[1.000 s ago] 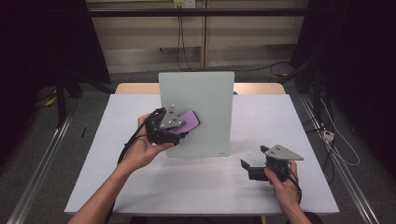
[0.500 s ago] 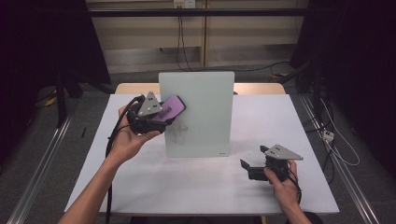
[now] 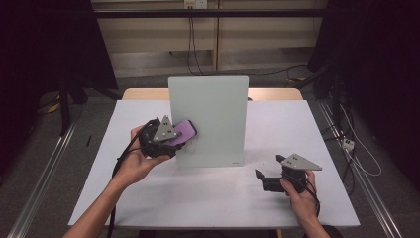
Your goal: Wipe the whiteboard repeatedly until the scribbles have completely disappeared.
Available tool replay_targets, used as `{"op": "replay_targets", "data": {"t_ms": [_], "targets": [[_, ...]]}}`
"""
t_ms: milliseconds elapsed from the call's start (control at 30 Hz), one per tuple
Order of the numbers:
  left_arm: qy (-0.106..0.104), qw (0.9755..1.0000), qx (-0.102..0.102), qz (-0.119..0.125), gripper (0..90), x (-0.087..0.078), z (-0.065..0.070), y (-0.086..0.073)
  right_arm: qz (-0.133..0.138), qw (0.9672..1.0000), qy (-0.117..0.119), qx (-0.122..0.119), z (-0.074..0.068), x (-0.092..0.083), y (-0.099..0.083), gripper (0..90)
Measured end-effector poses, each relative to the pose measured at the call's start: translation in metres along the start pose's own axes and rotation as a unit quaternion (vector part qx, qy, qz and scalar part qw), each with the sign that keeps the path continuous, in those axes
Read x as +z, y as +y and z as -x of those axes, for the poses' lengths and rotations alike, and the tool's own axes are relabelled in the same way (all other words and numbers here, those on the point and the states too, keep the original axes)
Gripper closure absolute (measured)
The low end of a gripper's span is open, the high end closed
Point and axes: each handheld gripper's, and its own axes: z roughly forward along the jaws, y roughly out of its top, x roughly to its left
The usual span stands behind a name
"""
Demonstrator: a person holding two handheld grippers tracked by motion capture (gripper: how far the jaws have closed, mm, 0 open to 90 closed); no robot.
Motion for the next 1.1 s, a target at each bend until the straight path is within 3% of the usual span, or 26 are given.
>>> {"op": "replay_targets", "data": {"t_ms": [267,567,800,1100], "targets": [[-0.013,0.9995,0.012,-0.026,41.0,0.008,0.012,-0.010,0.000,1.0000,-0.001,-0.001,0.000,0.000,0.000,6.4],[-0.032,0.9993,0.006,-0.020,41.0,0.010,0.010,-0.008,-0.001,1.0000,-0.002,-0.001,0.000,0.001,0.000,6.4],[-0.028,0.9995,0.011,-0.012,40.9,0.012,0.008,0.008,0.000,1.0000,-0.002,-0.002,0.000,0.001,0.000,6.4],[-0.024,0.9996,-0.005,0.017,40.9,0.010,-0.001,0.031,0.001,1.0000,-0.001,0.001,0.001,-0.001,0.000,6.4]]}}
